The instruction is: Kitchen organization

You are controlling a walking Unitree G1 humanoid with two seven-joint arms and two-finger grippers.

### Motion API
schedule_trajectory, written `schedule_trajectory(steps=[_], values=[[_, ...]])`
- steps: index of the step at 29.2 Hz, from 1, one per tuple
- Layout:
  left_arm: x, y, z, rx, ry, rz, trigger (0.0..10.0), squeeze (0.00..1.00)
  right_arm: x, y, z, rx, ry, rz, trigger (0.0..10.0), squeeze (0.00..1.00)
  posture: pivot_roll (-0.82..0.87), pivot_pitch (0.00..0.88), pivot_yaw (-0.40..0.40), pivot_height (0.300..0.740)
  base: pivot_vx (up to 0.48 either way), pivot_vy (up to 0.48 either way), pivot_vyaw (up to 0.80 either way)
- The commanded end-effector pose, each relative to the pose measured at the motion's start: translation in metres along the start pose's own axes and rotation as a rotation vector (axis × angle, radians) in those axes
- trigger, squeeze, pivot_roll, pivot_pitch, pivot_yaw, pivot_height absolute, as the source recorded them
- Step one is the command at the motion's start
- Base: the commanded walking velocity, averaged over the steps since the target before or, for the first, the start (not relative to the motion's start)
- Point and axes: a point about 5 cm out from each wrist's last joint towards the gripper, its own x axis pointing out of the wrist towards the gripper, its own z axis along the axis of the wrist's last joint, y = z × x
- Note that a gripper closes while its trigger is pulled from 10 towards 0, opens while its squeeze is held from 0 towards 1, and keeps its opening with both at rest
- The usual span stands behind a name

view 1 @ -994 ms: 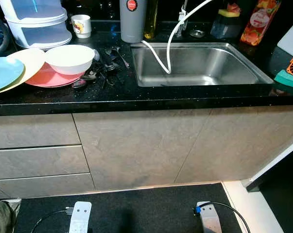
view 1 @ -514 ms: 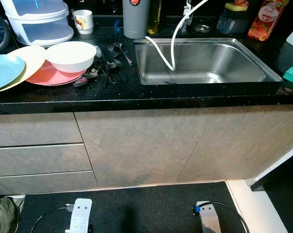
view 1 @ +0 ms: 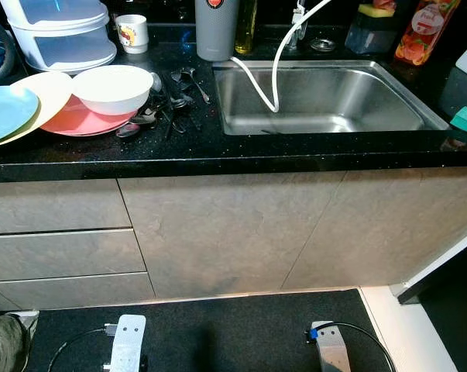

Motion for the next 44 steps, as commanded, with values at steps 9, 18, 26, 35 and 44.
schedule_trajectory(steps=[9, 18, 26, 35, 44], values=[[-0.0022, 0.0000, -0.0115, -0.007, 0.044, 0.006, 10.0, 0.00, -0.0008, -0.0027, -0.0097, 0.005, 0.037, -0.009, 10.0, 0.00, 0.03, 0.223, -0.003, 0.740, 0.000, 0.000, 0.00], [-0.0024, 0.0001, -0.0131, -0.004, 0.049, 0.006, 10.0, 0.00, -0.0008, -0.0033, -0.0099, 0.001, 0.040, -0.012, 10.0, 0.00, 0.02, 0.220, -0.005, 0.740, 0.000, 0.000, 0.00], [-0.0026, -0.0002, -0.0140, -0.008, 0.050, 0.009, 10.0, 0.00, -0.0010, -0.0039, -0.0105, -0.003, 0.041, -0.012, 10.0, 0.00, 0.02, 0.221, -0.009, 0.740, 0.000, 0.000, 0.00], [-0.0019, -0.0003, -0.0125, -0.006, 0.046, 0.008, 10.0, 0.00, -0.0010, -0.0036, -0.0108, -0.004, 0.041, -0.010, 10.0, 0.00, 0.02, 0.218, -0.009, 0.740, 0.000, 0.000, 0.00], [-0.0014, -0.0002, -0.0118, -0.006, 0.046, 0.008, 10.0, 0.00, -0.0009, -0.0031, -0.0107, -0.002, 0.042, -0.010, 10.0, 0.00, 0.02, 0.216, -0.007, 0.740, 0.000, 0.000, 0.00]])
